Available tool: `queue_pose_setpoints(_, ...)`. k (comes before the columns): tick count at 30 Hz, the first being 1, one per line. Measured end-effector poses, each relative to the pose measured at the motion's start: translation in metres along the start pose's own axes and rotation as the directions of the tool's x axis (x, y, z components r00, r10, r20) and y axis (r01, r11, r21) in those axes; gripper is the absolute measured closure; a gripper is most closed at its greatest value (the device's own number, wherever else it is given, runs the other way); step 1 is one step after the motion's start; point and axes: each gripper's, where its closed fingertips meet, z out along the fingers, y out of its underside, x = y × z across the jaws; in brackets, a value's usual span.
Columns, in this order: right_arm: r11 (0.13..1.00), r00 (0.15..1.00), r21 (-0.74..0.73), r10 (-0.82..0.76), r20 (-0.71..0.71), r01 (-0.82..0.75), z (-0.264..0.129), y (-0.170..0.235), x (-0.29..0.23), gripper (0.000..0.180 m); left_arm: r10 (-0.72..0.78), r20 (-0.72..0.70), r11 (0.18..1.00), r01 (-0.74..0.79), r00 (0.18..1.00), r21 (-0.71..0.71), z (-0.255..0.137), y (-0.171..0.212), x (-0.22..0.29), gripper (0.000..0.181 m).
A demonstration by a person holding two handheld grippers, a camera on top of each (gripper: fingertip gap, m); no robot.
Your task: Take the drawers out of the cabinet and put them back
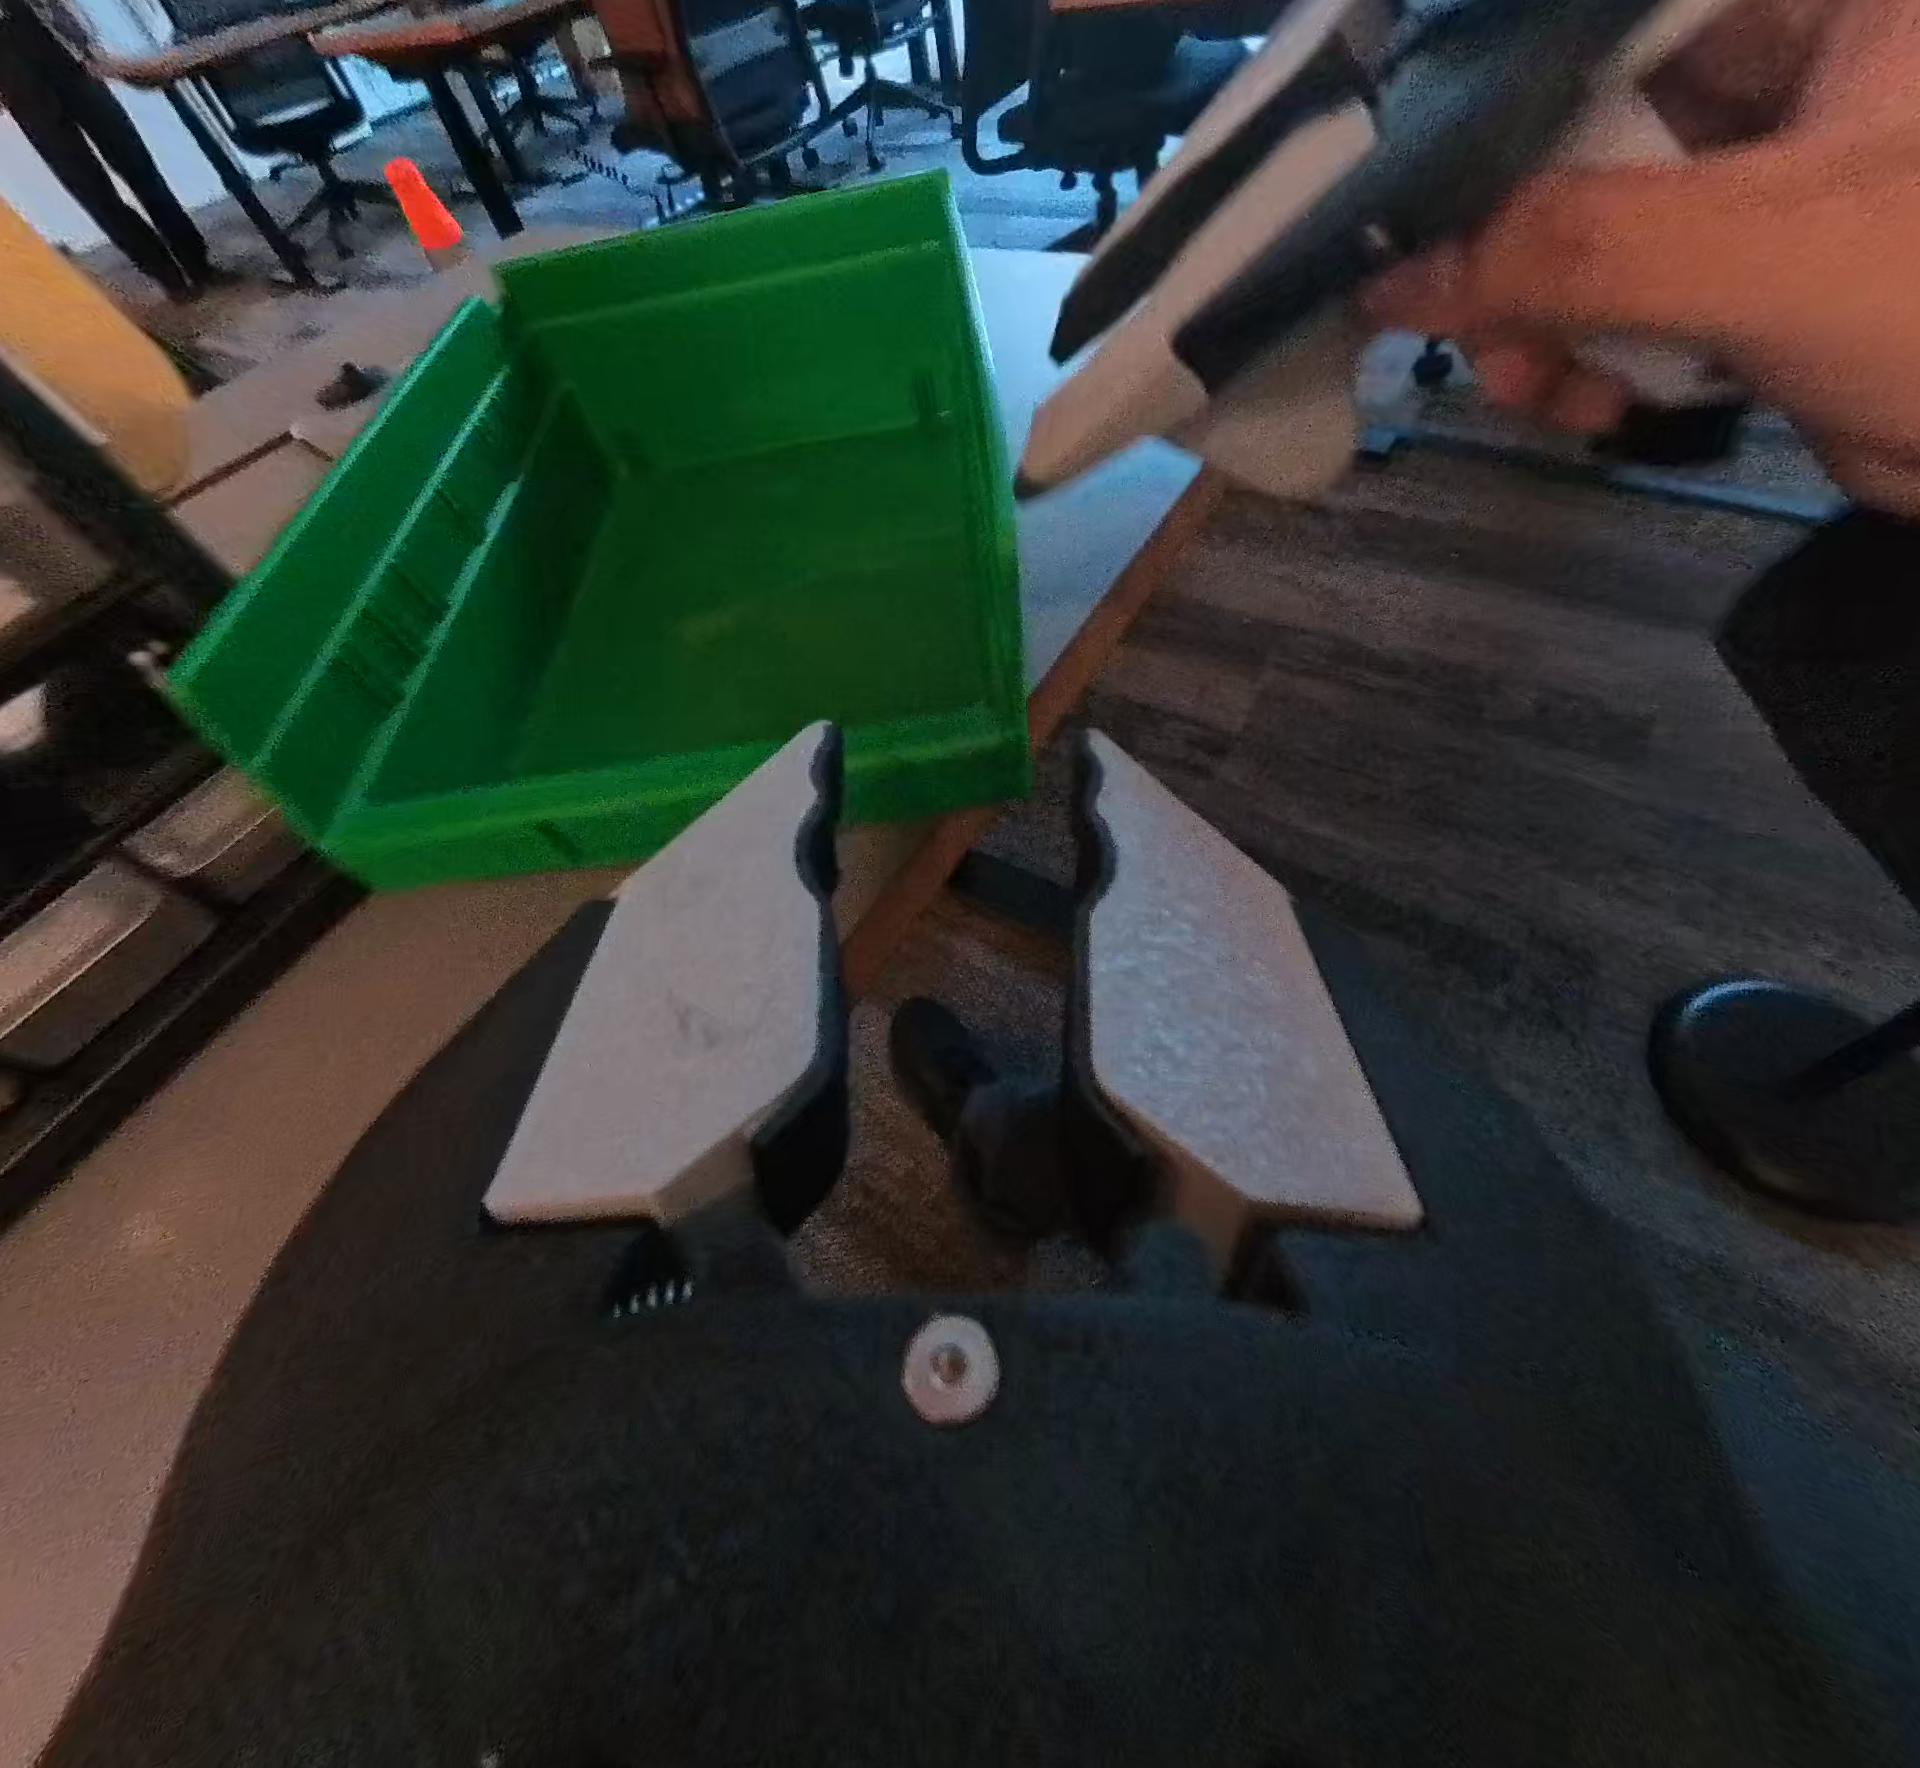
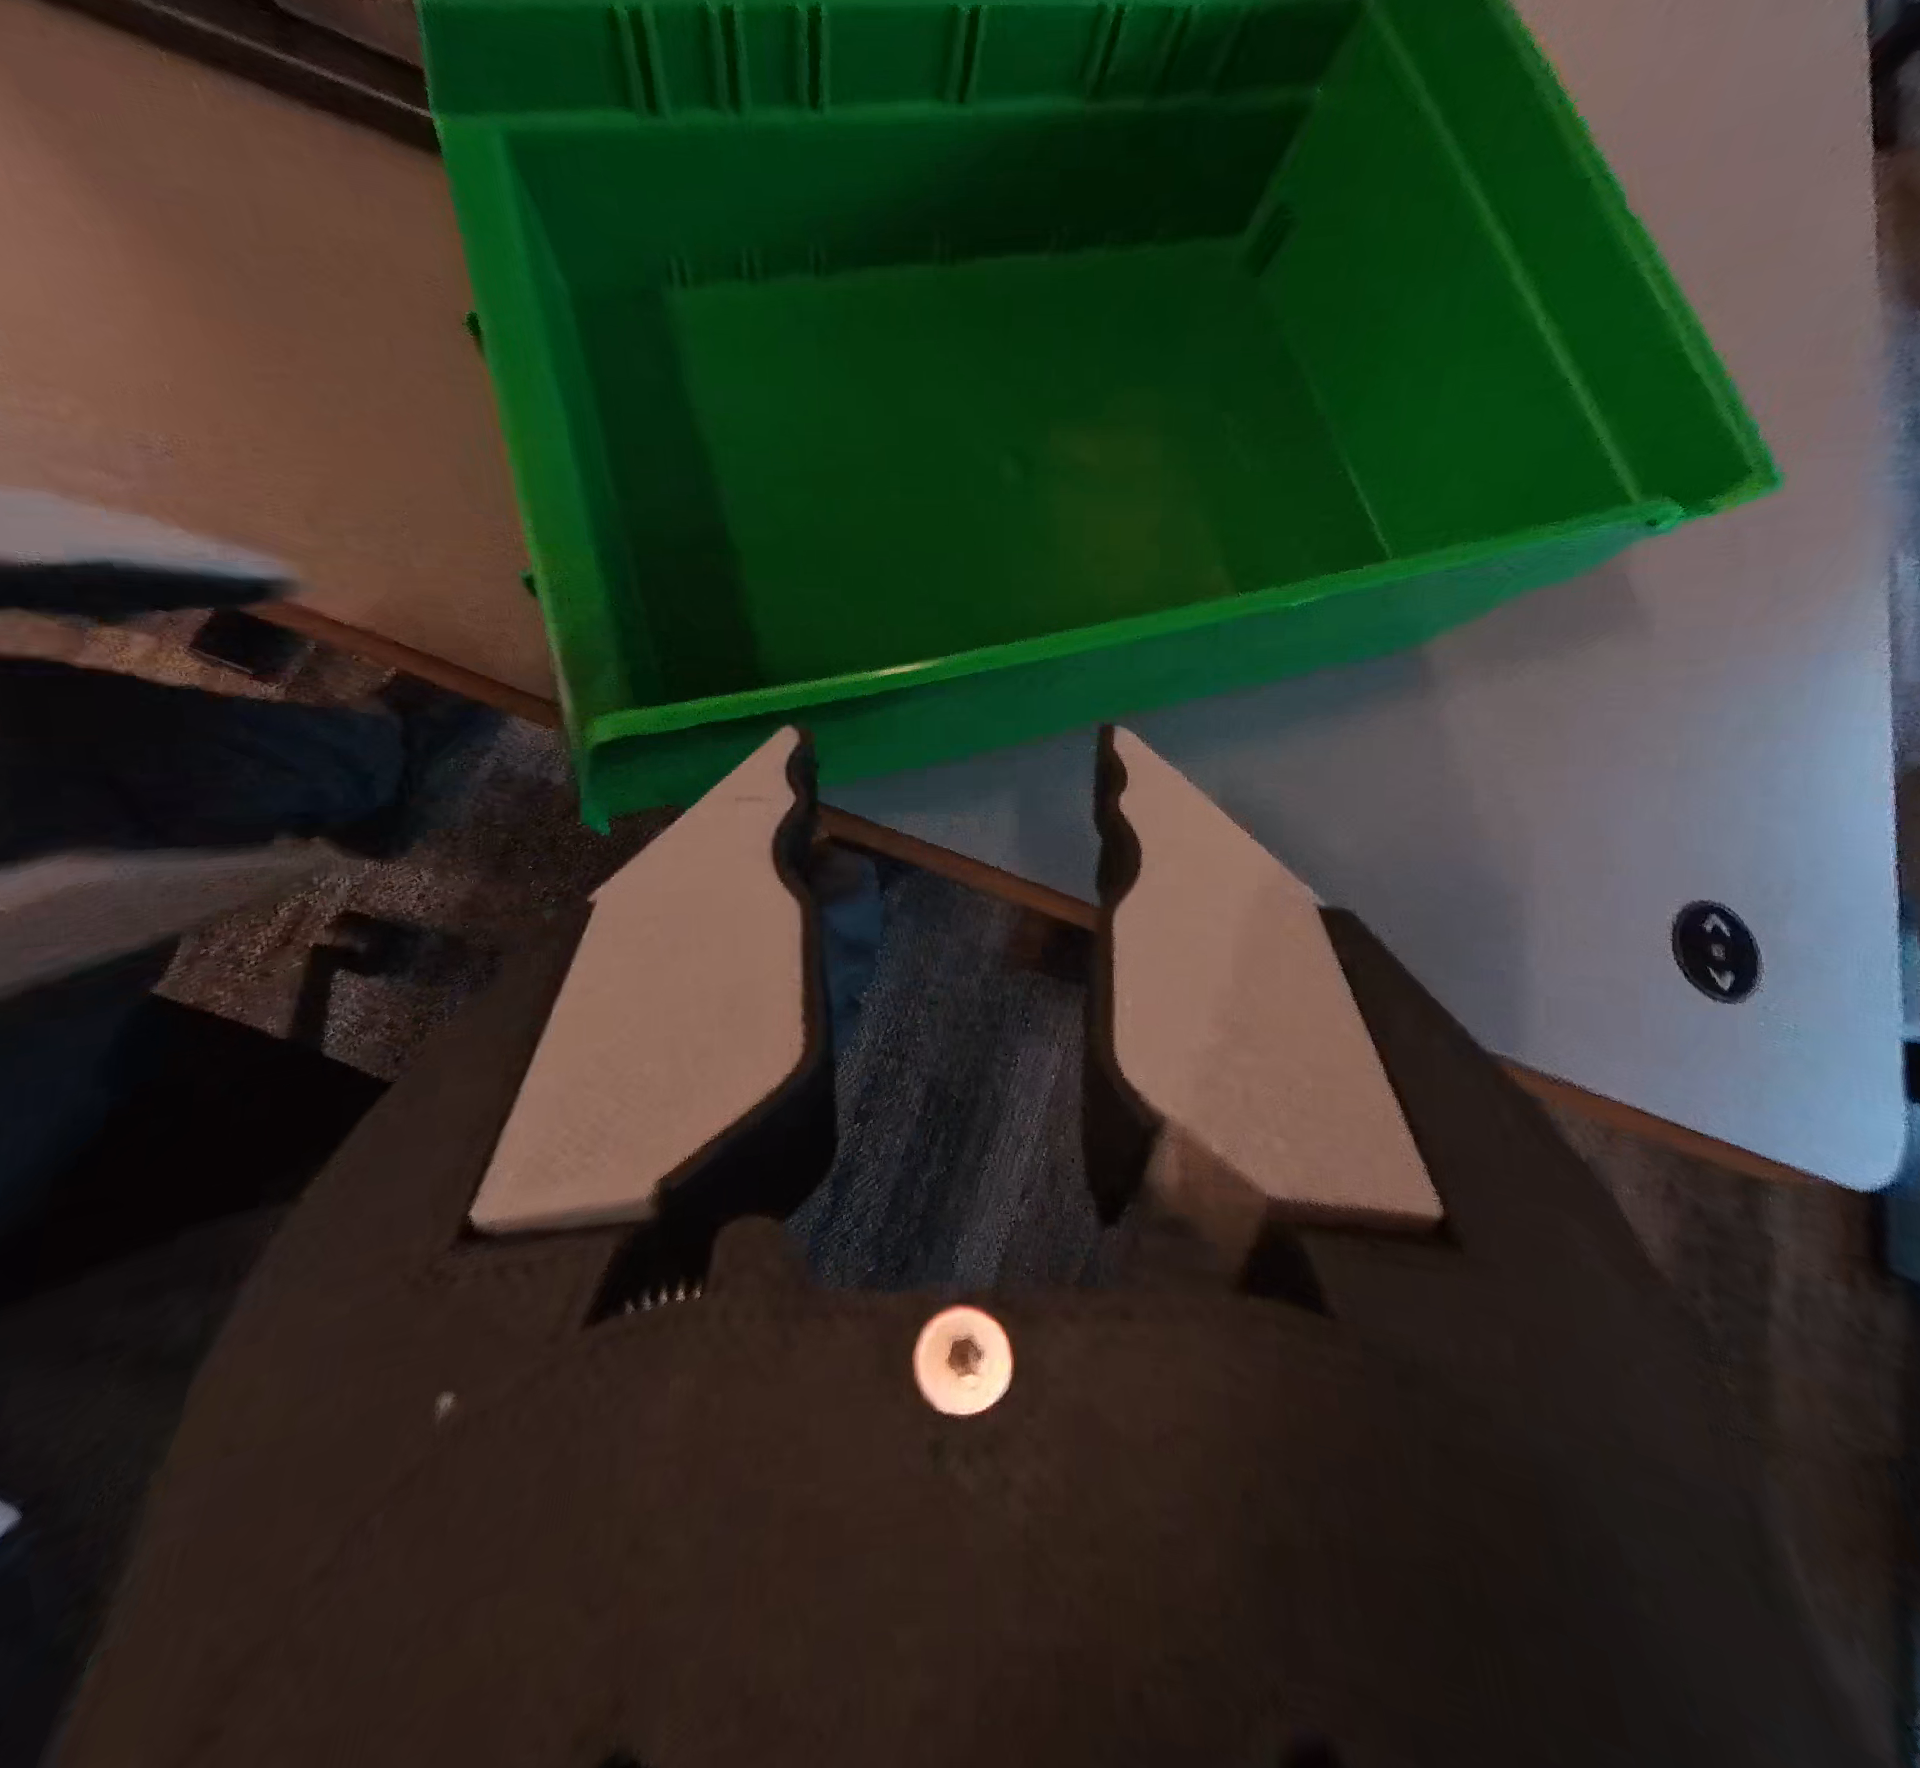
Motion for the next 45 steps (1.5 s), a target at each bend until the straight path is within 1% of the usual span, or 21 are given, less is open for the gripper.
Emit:
queue_pose_setpoints(2, 0.999, 0.997, 0.015, 0.052, -0.063, -0.051, -0.009, -0.005, 0.008, 0.133, 0.033, 0.003, 0.999, -0.033, 0.999, -0.002, -0.035, 0.013, -0.005, 0.139)
queue_pose_setpoints(4, 0.99, 0.993, 0.095, 0.11, -0.042, -0.106, -0.023, -0.019, 0.007, 0.14, 0.075, 0.013, 0.996, -0.074, 0.997, -0.055, -0.065, 0.037, -0.019, 0.151)
queue_pose_setpoints(6, 0.975, 0.977, 0.183, 0.086, 0.197, -0.123, -0.036, -0.041, -0.03, 0.141, 0.088, 0.099, 0.988, -0.074, 0.991, -0.137, -0.088, 0.069, -0.051, 0.146)
queue_pose_setpoints(8, 0.969, 0.863, 0.223, -0.024, 0.505, -0.103, -0.053, -0.053, -0.091, 0.16, 0.039, 0.178, 0.984, -0.007, 0.983, -0.176, -0.109, 0.096, -0.081, 0.139)
queue_pose_setpoints(9, 0.978, 0.811, 0.195, -0.053, 0.583, -0.077, -0.053, -0.049, -0.112, 0.167, 0.008, 0.202, 0.982, 0.031, 0.979, -0.185, -0.119, 0.106, -0.091, 0.137)
queue_pose_setpoints(10, 0.99, 0.813, 0.138, -0.058, 0.58, -0.028, -0.043, -0.041, -0.121, 0.166, -0.022, 0.212, 0.981, 0.063, 0.977, -0.184, -0.127, 0.114, -0.097, 0.136)
queue_pose_setpoints(12, 0.994, 0.901, -0.006, -0.1, 0.423, 0.113, -0.006, -0.017, -0.112, 0.145, -0.037, 0.224, 0.978, 0.081, 0.974, -0.194, -0.14, 0.122, -0.106, 0.134)
queue_pose_setpoints(13, 0.981, 0.934, -0.077, -0.146, 0.325, 0.18, 0.008, -0.005, -0.101, 0.143, -0.018, 0.247, 0.974, 0.072, 0.969, -0.213, -0.147, 0.125, -0.113, 0.131)
queue_pose_setpoints(14, 0.966, 0.95, -0.125, -0.19, 0.248, 0.226, 0.017, 0.003, -0.089, 0.178, -0.008, 0.277, 0.974, 0.07, 0.961, -0.214, -0.153, 0.127, -0.121, 0.131)
queue_pose_setpoints(17, 0.929, 0.973, -0.294, -0.231, 0.016, 0.225, 0.027, 0.025, -0.038, 0.18, -0.07, 0.298, 0.974, 0.13, 0.952, -0.186, -0.169, 0.13, -0.137, 0.129)
queue_pose_setpoints(19, 0.933, 0.977, -0.327, -0.191, -0.096, 0.15, 0.028, 0.032, -0.005, 0.176, -0.118, 0.318, 0.967, 0.181, 0.941, -0.178, -0.179, 0.137, -0.151, 0.127)
queue_pose_setpoints(21, 0.952, 0.99, -0.303, -0.089, -0.11, 0.052, 0.028, 0.032, 0.01, 0.169, -0.134, 0.352, 0.963, 0.206, 0.926, -0.174, -0.189, 0.143, -0.166, 0.126)
queue_pose_setpoints(23, 0.974, 0.997, -0.225, -0.003, -0.072, -0.014, 0.028, 0.02, 0.011, 0.143, -0.15, 0.378, 0.959, 0.227, 0.913, -0.168, -0.196, 0.147, -0.177, 0.126)
queue_pose_setpoints(26, 0.994, 0.997, -0.096, 0.04, -0.06, -0.046, 0.022, -0.006, 0.008, 0.134, -0.182, 0.394, 0.954, 0.259, 0.901, -0.152, -0.2, 0.151, -0.187, 0.126)
queue_pose_setpoints(29, 0.999, 0.983, 0.032, -0.003, 0.185, -0.003, 0.022, -0.032, -0.045, 0.132, -0.175, 0.419, 0.952, 0.262, 0.891, -0.16, -0.203, 0.157, -0.194, 0.126)
queue_pose_setpoints(31, 1.0, 0.962, 0.009, -0.022, 0.273, 0.02, 0.031, -0.032, -0.072, 0.122, -0.179, 0.432, 0.949, 0.271, 0.884, -0.16, -0.206, 0.16, -0.197, 0.126)
queue_pose_setpoints(33, 0.993, 0.968, -0.06, -0.088, 0.236, 0.105, 0.045, -0.019, -0.078, 0.121, -0.197, 0.433, 0.947, 0.286, 0.88, -0.15, -0.209, 0.16, -0.198, 0.126)
queue_pose_setpoints(35, 0.972, 0.976, -0.144, -0.164, 0.142, 0.184, 0.056, -0.003, -0.065, 0.133, -0.204, 0.444, 0.946, 0.292, 0.873, -0.141, -0.214, 0.161, -0.2, 0.126)
queue_pose_setpoints(37, 0.952, 0.979, -0.231, -0.197, 0.051, 0.203, 0.061, 0.015, -0.039, 0.126, -0.192, 0.462, 0.946, 0.289, 0.866, -0.149, -0.22, 0.163, -0.203, 0.126)
queue_pose_setpoints(42, 0.944, 0.999, -0.331, -0.024, -0.048, 0.006, 0.047, 0.045, 0.017, 0.107, -0.225, 0.492, 0.938, 0.324, 0.841, -0.124, -0.237, 0.171, -0.214, 0.127)
queue_pose_setpoints(45, 0.945, 0.989, -0.318, 0.032, -0.146, -0.078, 0.032, 0.047, 0.046, 0.112, -0.246, 0.515, 0.93, 0.349, 0.821, -0.113, -0.247, 0.178, -0.231, 0.127)
